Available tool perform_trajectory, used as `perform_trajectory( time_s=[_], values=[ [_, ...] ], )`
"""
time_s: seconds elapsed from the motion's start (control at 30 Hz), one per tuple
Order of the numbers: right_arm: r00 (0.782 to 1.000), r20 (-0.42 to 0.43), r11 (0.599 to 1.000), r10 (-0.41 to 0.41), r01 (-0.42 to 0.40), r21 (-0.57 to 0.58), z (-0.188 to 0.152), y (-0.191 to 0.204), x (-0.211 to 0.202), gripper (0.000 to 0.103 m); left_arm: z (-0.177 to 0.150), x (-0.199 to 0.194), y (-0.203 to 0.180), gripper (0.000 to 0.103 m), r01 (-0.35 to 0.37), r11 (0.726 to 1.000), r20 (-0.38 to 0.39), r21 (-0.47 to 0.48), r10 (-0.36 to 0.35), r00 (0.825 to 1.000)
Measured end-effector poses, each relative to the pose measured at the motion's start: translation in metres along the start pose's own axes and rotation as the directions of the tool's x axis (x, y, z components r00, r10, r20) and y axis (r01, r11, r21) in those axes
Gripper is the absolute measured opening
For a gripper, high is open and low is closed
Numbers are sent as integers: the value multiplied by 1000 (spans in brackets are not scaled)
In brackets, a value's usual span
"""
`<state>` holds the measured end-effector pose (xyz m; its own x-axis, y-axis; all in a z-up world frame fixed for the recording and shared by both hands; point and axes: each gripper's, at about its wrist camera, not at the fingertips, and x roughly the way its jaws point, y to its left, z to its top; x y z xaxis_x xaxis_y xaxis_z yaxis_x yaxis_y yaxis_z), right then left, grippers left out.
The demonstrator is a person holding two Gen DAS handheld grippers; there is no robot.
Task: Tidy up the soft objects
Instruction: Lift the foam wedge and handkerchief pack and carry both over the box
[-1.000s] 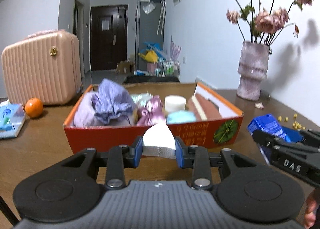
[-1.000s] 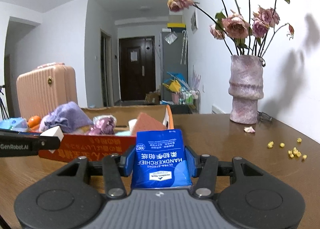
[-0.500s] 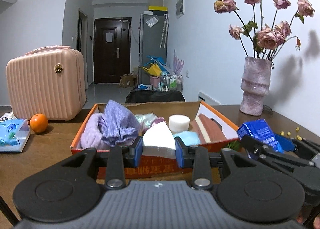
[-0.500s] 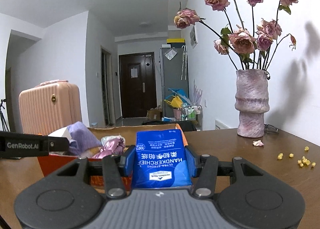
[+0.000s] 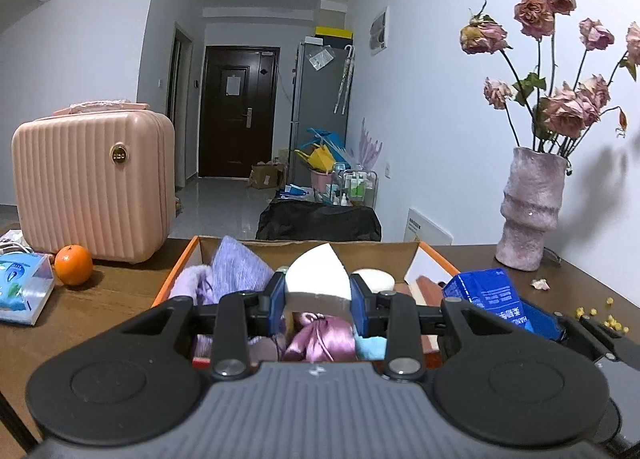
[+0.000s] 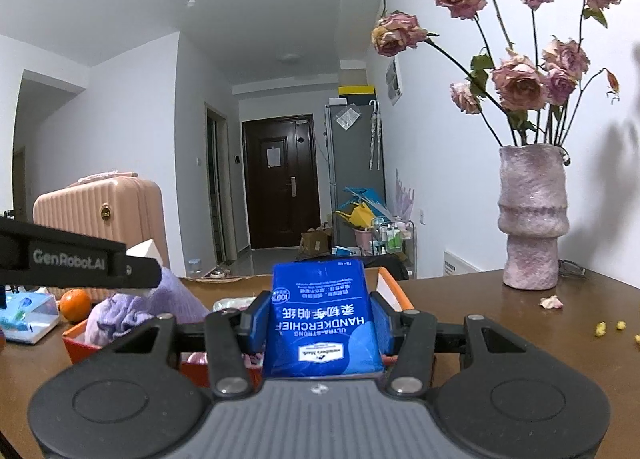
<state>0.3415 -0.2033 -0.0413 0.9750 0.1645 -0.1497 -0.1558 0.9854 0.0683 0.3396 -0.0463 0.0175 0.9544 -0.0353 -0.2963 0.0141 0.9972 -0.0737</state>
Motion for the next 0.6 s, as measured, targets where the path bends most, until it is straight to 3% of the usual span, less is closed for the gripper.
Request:
perform_trajectory(
  time_s=[0.6],
  values=[
    [1000, 4, 1000, 19, -19, -12, 10, 5, 70, 50, 18, 58, 11, 34, -16, 1000, 11, -23, 16, 1000]
  ],
)
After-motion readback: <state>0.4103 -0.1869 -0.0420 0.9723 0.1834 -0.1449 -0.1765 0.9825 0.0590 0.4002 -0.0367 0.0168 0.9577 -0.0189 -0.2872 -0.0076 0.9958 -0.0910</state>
